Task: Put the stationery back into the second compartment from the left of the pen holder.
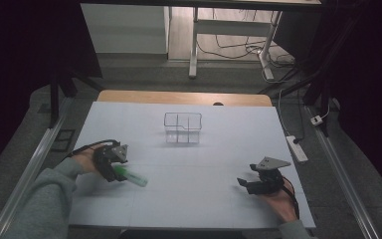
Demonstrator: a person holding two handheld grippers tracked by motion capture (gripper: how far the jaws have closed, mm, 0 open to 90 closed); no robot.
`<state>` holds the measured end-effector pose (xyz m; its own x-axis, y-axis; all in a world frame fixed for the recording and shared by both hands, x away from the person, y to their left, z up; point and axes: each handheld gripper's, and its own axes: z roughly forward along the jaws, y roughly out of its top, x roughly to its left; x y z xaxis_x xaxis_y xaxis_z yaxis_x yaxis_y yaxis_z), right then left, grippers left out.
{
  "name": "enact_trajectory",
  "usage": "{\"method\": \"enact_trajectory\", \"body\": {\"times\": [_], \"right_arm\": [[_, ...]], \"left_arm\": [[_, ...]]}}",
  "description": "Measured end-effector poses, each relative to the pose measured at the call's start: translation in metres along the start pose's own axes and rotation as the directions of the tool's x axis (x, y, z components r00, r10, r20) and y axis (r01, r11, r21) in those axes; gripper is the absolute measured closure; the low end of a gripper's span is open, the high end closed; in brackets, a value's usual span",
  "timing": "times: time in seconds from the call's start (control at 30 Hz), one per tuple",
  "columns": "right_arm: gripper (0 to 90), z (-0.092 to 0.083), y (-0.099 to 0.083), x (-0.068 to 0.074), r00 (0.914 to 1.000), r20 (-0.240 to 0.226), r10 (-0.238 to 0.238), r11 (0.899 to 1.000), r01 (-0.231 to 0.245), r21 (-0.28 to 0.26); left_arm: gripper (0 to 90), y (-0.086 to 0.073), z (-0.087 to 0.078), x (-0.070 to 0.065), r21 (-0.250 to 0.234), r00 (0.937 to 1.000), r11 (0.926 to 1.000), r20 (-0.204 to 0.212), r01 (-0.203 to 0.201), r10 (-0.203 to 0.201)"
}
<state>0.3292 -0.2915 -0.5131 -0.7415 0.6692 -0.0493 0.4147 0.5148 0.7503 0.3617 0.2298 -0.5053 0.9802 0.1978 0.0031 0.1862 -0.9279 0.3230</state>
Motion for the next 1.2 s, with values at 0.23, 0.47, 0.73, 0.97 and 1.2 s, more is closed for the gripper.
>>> {"method": "enact_trajectory", "body": {"times": [0.23,0.47,0.73,0.97,1.2], "right_arm": [[23.4,0.0004,0.0000,-0.0002,1.0000,0.000,0.001,1.000,-0.001,0.000],[23.4,0.0004,-0.0001,-0.0005,1.0000,0.001,0.002,1.000,-0.002,0.000],[23.4,0.0002,-0.0003,-0.0006,1.0000,0.002,0.002,1.000,-0.002,0.001],[23.3,0.0004,-0.0005,-0.0007,1.0000,0.003,0.000,1.000,0.000,0.003],[23.3,0.0003,-0.0006,-0.0010,1.0000,-0.001,0.004,1.000,-0.004,-0.003]], "left_arm": [[35.6,-0.0017,0.0038,0.0056,0.021,0.9978,0.9985,0.043,-0.051,0.050],[45.4,-0.0014,0.0079,0.0103,0.037,0.9941,0.9953,0.065,-0.089,0.087],[55.4,-0.0032,0.0075,0.0100,0.027,0.9885,0.9896,0.058,-0.142,0.140],[66.1,-0.0037,0.0069,0.0102,0.020,0.9864,0.9877,0.058,-0.155,0.154],[66.4,-0.0037,0.0063,0.0079,0.018,0.9876,0.9884,0.048,-0.151,0.150]]}}
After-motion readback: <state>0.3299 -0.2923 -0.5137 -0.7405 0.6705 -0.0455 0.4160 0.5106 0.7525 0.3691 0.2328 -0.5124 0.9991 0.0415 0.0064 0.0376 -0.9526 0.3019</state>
